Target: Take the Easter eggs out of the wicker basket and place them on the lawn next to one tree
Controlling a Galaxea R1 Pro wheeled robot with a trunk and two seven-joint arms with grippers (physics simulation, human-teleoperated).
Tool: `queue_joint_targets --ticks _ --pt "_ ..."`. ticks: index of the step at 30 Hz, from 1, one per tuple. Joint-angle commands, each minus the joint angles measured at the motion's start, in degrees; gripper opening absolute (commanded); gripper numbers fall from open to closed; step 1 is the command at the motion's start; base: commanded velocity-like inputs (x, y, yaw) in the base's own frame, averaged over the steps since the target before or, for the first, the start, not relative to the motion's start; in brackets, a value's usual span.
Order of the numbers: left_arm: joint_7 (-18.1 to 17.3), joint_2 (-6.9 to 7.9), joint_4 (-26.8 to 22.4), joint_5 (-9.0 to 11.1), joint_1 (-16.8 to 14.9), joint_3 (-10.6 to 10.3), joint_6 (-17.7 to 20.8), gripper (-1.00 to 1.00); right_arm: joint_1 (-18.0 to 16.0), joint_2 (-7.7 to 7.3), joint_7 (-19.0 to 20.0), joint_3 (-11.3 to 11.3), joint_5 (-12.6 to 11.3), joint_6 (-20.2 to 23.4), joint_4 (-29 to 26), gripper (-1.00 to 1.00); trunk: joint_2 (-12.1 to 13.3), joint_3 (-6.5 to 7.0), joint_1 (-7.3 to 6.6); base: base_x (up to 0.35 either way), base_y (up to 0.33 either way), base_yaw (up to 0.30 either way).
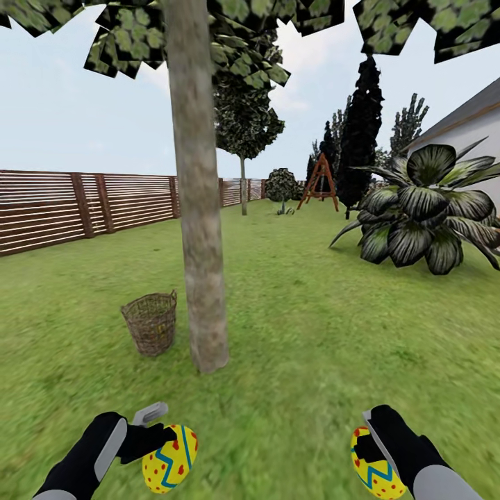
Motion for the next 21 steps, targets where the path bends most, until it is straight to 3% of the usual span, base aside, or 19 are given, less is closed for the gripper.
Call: queue_joint_targets --ticks 1,21 --pt "-0.4 0.01 -0.1 -0.4 0.0 0.2 0.3 -1.0 0.0 -0.06 0.3 0.2 0.4 0.3 -0.1 -1.0 0.0 -0.07 0.01 0.206 -0.291 0.005" --pt "-0.4 -0.04 -0.1 -0.4 0.0 0.2 0.3 -1.0 0.0 -0.06 0.3 0.2 0.4 0.2 -0.1 -1.0 0.0 -0.07 0.01 0.206 -0.291 0.006"
